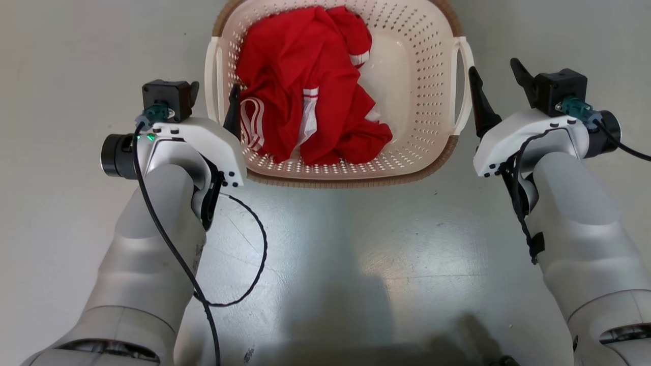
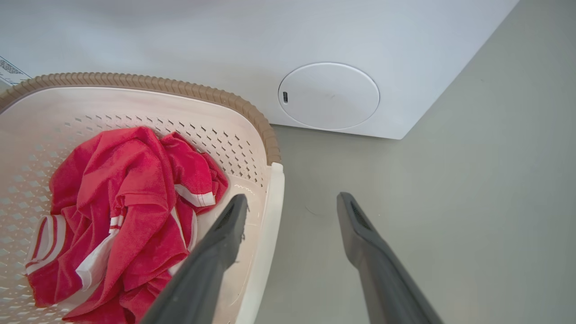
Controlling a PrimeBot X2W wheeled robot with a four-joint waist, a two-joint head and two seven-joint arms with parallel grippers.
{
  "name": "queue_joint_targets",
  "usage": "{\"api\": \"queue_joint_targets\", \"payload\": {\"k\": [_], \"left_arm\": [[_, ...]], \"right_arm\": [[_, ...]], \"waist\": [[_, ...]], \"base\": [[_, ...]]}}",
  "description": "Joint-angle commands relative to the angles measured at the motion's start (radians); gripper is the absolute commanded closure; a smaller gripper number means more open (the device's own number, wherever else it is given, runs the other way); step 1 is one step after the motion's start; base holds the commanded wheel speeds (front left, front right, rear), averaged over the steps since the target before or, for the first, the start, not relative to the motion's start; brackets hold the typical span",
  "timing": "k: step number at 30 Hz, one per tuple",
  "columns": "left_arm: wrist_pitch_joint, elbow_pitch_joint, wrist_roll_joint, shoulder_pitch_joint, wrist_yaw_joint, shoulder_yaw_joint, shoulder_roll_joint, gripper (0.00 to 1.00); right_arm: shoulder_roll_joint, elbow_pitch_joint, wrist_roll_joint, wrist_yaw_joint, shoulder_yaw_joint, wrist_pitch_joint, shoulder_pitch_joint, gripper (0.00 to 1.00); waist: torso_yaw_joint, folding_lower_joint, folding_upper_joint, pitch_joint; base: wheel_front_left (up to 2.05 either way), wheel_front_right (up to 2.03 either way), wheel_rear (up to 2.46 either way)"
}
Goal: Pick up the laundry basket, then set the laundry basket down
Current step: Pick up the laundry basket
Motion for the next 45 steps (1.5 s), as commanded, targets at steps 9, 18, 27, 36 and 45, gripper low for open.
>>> {"api": "queue_joint_targets", "payload": {"k": [9, 18, 27, 36, 45], "left_arm": [[-0.009, 0.019, 0.015, -0.034, 0.018, 0.019, 0.03, 0.0], [-0.009, 0.044, 0.024, -0.073, 0.024, 0.007, 0.031, 0.0], [-0.009, 0.07, 0.029, -0.103, 0.028, -0.004, 0.031, 0.0], [-0.009, 0.081, 0.031, -0.117, 0.029, -0.012, 0.034, 0.0], [-0.009, 0.094, 0.031, -0.132, 0.031, -0.022, 0.035, 0.0]], "right_arm": [[0.012, 0.006, 0.018, 0.006, 0.023, -0.011, -0.005, 0.0], [0.012, 0.015, 0.037, 0.006, 0.042, -0.011, -0.019, 0.0], [0.012, 0.025, 0.067, 0.006, 0.074, -0.011, -0.037, 0.0], [0.012, 0.034, 0.099, 0.006, 0.107, -0.011, -0.043, 0.0], [0.012, 0.048, 0.127, 0.006, 0.129, -0.011, -0.055, 0.0]], "waist": [[-0.001, 0.0, 0.0, 0.045], [-0.005, 0.0, 0.0, 0.082], [-0.003, 0.0, 0.0, 0.111], [-0.002, 0.0, 0.0, 0.125], [-0.002, 0.0, 0.0, 0.135]], "base": [[0.0, 0.0, 0.0], [0.0, 0.0, 0.0], [0.0, 0.0, 0.0], [0.0, 0.0, 0.0], [0.0, 0.0, 0.0]]}}
